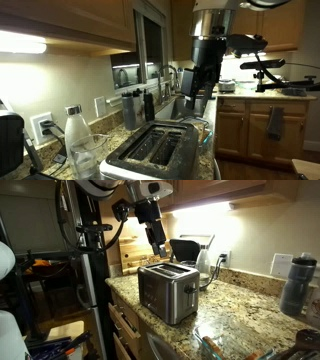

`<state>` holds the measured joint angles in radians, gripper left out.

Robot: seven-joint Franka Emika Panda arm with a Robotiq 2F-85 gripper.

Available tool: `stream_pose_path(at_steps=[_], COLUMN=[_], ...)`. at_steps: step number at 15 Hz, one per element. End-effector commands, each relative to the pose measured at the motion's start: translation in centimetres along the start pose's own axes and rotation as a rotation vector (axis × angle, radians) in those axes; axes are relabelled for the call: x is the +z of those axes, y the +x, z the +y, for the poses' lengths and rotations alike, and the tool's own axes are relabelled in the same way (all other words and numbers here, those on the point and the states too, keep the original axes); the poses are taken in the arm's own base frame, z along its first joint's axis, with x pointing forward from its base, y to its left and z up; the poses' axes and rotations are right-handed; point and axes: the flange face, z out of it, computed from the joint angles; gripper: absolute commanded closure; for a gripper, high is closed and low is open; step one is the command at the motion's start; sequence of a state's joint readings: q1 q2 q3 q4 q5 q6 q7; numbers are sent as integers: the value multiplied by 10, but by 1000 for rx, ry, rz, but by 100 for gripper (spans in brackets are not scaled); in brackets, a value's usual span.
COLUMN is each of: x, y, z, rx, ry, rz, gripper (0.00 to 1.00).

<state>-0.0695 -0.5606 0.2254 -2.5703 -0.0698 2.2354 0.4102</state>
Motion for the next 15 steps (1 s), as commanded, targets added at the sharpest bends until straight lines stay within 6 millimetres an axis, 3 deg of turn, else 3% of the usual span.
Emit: stream_pose_path(at_steps=[1, 15], x=[-1, -1], y=[0, 3], z=[0, 3], rx=[0, 26], ry=[0, -39], rz=[-1, 5], gripper=[0, 0])
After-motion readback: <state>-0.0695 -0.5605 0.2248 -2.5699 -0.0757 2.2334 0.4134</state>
